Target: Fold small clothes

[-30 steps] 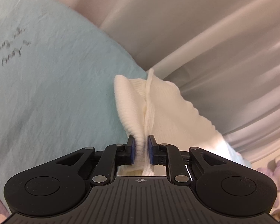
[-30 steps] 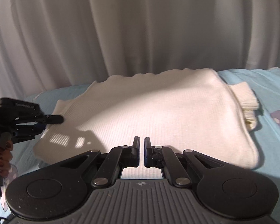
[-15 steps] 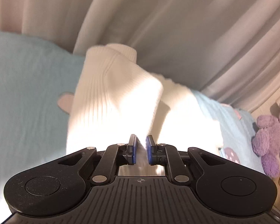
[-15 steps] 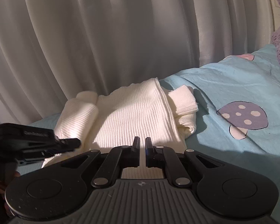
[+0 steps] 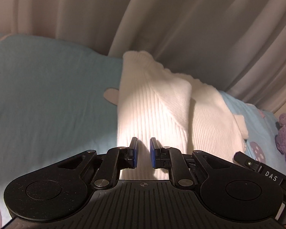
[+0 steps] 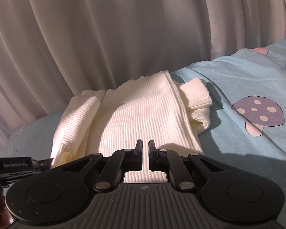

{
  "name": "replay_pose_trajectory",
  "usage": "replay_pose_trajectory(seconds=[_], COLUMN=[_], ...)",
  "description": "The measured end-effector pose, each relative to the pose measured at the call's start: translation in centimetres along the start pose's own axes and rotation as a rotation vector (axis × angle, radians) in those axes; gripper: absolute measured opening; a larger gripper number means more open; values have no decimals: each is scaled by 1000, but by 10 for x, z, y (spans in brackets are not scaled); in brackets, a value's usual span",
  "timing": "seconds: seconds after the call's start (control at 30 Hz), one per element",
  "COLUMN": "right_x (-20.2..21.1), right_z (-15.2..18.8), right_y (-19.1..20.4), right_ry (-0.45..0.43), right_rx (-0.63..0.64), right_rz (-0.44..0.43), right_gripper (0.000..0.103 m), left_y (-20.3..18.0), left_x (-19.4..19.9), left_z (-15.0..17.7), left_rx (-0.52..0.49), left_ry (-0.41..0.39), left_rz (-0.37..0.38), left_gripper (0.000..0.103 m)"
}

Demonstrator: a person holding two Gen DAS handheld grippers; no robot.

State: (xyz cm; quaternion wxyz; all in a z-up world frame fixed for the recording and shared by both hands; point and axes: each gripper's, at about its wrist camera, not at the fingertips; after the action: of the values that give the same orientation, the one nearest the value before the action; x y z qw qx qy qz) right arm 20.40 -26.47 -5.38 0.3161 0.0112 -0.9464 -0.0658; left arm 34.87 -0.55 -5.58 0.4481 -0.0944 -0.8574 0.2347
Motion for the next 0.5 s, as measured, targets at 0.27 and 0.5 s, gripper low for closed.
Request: replay_pose_trajectory(seconds=[0.27, 0.5], right_x=[-18, -70], right_z=[-16, -49], right_y=[3, 8], right_ry=[64, 141], right_rx=[-40, -204], right_rz=[-168, -463], right_gripper=[26, 44], left_y=[12, 41], left_x=[-8, 21], left_z=[1, -21], left_rx=[60, 111], left_ry=[80, -57], left_rz=[98, -37], left_gripper=[18, 36])
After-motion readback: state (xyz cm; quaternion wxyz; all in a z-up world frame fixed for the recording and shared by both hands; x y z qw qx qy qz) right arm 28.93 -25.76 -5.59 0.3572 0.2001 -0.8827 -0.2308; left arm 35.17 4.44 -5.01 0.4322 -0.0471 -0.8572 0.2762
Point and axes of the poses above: each gripper's, at about its wrist camera, not at the fingertips, and x roughly against the way its jaws point, y to its left, z to its underside, and after that the axes turned 15 degrees about x, right-handed
